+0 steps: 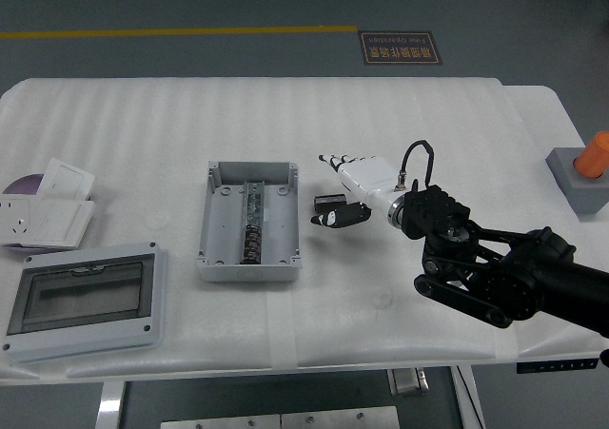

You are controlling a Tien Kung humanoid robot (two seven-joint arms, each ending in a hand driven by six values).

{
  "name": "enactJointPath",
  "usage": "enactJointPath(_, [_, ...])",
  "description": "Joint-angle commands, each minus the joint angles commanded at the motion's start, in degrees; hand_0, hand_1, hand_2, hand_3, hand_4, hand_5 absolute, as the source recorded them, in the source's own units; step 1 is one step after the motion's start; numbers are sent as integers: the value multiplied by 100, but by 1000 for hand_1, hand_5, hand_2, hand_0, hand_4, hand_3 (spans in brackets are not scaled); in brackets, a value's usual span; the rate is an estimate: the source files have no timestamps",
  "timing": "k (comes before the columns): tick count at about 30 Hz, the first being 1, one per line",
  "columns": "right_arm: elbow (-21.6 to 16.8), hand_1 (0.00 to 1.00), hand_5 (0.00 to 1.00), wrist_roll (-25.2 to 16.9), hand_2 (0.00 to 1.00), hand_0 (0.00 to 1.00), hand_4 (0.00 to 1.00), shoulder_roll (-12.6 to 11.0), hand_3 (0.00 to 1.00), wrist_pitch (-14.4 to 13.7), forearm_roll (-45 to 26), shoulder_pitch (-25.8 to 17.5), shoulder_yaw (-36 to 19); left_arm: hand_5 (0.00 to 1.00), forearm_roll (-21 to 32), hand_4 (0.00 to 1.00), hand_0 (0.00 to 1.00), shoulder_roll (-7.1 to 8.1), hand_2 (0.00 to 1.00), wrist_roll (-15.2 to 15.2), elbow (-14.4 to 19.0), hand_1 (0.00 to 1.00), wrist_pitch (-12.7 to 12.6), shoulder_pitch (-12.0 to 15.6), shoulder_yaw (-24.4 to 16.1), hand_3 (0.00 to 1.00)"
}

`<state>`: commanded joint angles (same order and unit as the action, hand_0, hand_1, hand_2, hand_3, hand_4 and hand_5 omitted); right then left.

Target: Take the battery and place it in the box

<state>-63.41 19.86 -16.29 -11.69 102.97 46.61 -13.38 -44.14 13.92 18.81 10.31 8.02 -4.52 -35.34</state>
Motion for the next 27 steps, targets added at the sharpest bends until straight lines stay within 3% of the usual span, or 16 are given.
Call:
enactJointPath(7, [118,790,673,1,896,663,952,48,998,-198,36,7,191,628,-35,522,650,12,589,4,0,676,-2,3,-22,587])
enactJointPath(8, [131,768,677,-5,847,647,948,55,994,-221,39,7,212,628,-38,522,650,12,590,4,0,677,-2,1,-22,587])
enactJointPath(13, [189,768,677,-27,847,647,948,83,994,-327,42,-1,329,628,-12,522,650,9,590,-13,0,677,-5,-3,10,587])
enactJointPath(14, [198,643,471,-31,675,517,747,89,723,-346,46,-5,348,630,-21,522,650,10,590,-13,0,676,-5,-1,6,587])
enactJointPath(19, [237,643,471,-47,675,517,747,94,723,-403,47,-8,389,630,-21,522,650,18,590,-17,0,676,-9,-15,2,587])
enactJointPath(20, [244,591,411,-49,595,469,663,92,647,-411,46,-7,392,630,-12,522,649,17,590,-19,0,676,-10,-20,8,586])
enactJointPath(25, [283,591,411,-58,595,469,663,94,647,-440,41,1,395,630,21,522,649,11,590,-26,0,676,-15,-35,37,586])
enactJointPath(26, [288,544,358,-61,530,446,565,96,635,-443,38,2,394,632,27,522,650,10,590,-28,0,676,-15,-36,43,585])
enactJointPath(27, [294,544,358,-64,530,446,565,98,635,-447,34,4,395,632,36,522,650,9,590,-29,0,676,-16,-38,51,585])
